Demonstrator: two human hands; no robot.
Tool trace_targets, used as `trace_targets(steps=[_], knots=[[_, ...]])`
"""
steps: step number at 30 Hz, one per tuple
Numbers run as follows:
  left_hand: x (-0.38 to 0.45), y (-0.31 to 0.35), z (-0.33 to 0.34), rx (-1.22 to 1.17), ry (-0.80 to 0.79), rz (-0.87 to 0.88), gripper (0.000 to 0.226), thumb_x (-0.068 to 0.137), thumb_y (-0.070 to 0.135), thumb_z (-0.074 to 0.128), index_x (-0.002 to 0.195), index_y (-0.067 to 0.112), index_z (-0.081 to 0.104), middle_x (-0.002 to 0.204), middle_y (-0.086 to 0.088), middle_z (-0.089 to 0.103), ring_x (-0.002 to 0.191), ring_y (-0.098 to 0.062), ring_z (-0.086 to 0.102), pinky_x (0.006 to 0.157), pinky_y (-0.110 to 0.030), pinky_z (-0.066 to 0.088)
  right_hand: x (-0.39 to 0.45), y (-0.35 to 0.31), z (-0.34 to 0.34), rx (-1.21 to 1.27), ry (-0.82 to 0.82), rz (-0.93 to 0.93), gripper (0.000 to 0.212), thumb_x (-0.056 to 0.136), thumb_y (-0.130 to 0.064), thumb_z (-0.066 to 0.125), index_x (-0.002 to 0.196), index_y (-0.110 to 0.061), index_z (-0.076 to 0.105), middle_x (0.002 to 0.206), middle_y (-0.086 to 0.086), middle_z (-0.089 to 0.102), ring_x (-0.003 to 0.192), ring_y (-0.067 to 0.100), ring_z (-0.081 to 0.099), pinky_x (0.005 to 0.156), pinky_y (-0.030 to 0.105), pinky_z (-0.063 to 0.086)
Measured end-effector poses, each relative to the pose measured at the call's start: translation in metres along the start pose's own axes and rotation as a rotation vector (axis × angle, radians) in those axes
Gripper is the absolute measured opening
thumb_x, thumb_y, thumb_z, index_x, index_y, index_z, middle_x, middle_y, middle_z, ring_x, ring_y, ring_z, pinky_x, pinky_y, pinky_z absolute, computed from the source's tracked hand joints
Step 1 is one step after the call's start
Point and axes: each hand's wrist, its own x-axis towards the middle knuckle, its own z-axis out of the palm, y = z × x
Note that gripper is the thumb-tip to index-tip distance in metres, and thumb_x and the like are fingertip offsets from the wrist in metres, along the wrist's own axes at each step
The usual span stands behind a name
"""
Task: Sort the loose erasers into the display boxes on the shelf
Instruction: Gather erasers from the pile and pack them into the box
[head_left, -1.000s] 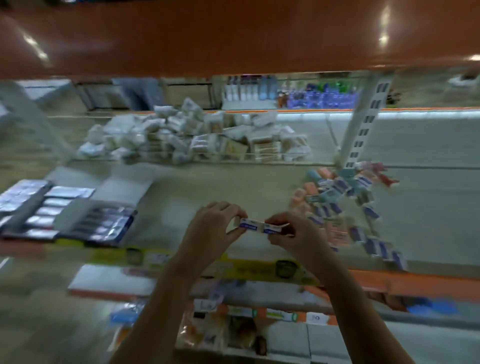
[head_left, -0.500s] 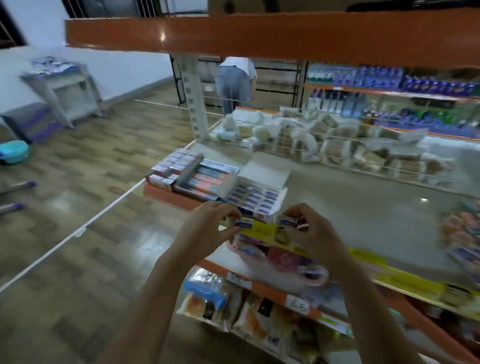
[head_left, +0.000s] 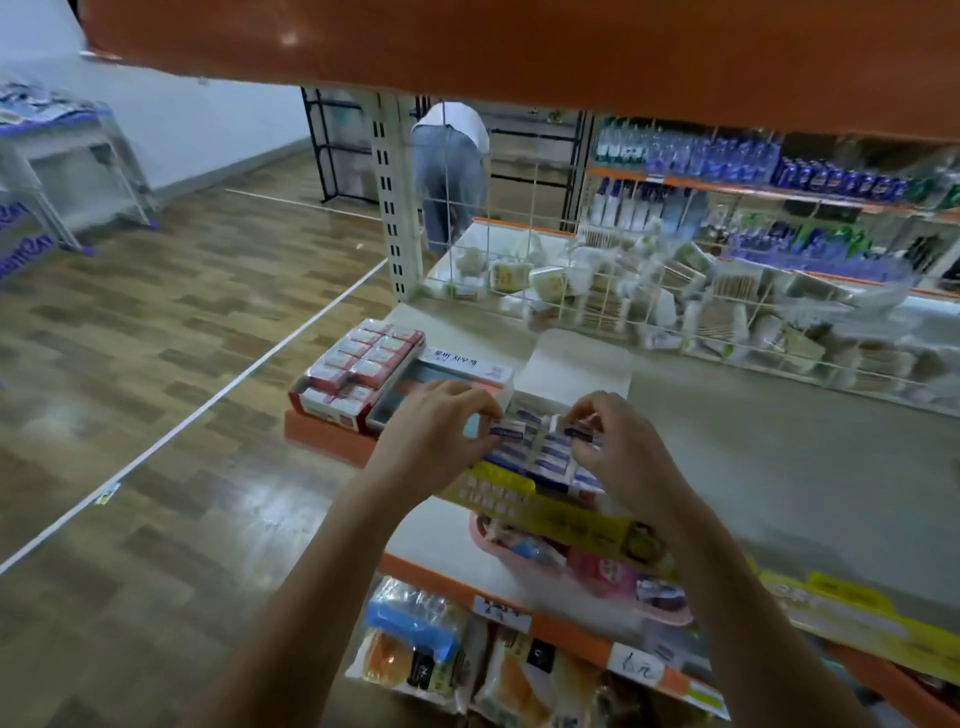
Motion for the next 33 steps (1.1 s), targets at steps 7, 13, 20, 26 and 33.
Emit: trace_targets(steps=[7, 13, 20, 26, 33], knots=[[0.06, -0.007, 0.019, 0.041, -0.094, 0.095, 0.026, 0.088, 0.035, 0.059, 0.113, 0.026, 0.063, 0.119, 0.007, 0.059, 0.109, -0.013, 0.045, 0.087, -0.026, 0.035, 0.04, 0.015, 0.012, -0.199, 0.012, -0.006, 0.017, 0.085, -0.016, 0.062, 0.101, -0.018, 0.059, 0.099, -0.002, 0.056, 0.096, 0.015, 0.048, 0.076, 0.021, 0.036], [0.075, -0.017, 0.033, 0.026, -0.174, 0.136, 0.026, 0.089, 0.035, 0.057, 0.114, 0.029, 0.061, 0.118, 0.01, 0.06, 0.108, -0.012, 0.043, 0.084, -0.025, 0.032, 0.04, 0.02, 0.022, -0.315, 0.02, -0.016, 0.02, 0.088, -0.021, 0.059, 0.108, -0.021, 0.06, 0.1, -0.004, 0.06, 0.097, 0.014, 0.043, 0.075, 0.021, 0.027], [0.084, -0.019, 0.038, 0.056, -0.212, 0.241, 0.023, 0.091, 0.033, 0.054, 0.112, 0.029, 0.062, 0.12, 0.013, 0.058, 0.112, -0.014, 0.042, 0.09, -0.028, 0.031, 0.032, 0.022, 0.03, -0.394, 0.142, 0.004, 0.009, 0.078, -0.015, 0.07, 0.086, -0.018, 0.069, 0.076, -0.001, 0.062, 0.078, 0.021, 0.053, 0.069, 0.028, 0.037], [0.089, -0.022, 0.04, 0.119, -0.2, 0.277, 0.024, 0.093, 0.031, 0.048, 0.114, 0.027, 0.06, 0.121, 0.009, 0.055, 0.113, -0.015, 0.039, 0.091, -0.027, 0.029, 0.032, 0.017, 0.033, -0.422, 0.161, 0.064, 0.007, 0.075, -0.015, 0.072, 0.081, -0.017, 0.071, 0.08, -0.003, 0.063, 0.081, 0.019, 0.053, 0.071, 0.029, 0.041], [0.096, -0.015, 0.046, 0.176, -0.189, 0.306, 0.023, 0.094, 0.029, 0.047, 0.112, 0.024, 0.059, 0.119, 0.006, 0.055, 0.113, -0.017, 0.038, 0.09, -0.029, 0.027, 0.025, 0.015, 0.038, -0.465, 0.196, 0.084, 0.006, 0.074, -0.018, 0.073, 0.076, -0.02, 0.068, 0.076, -0.006, 0.062, 0.078, 0.018, 0.054, 0.067, 0.029, 0.043]])
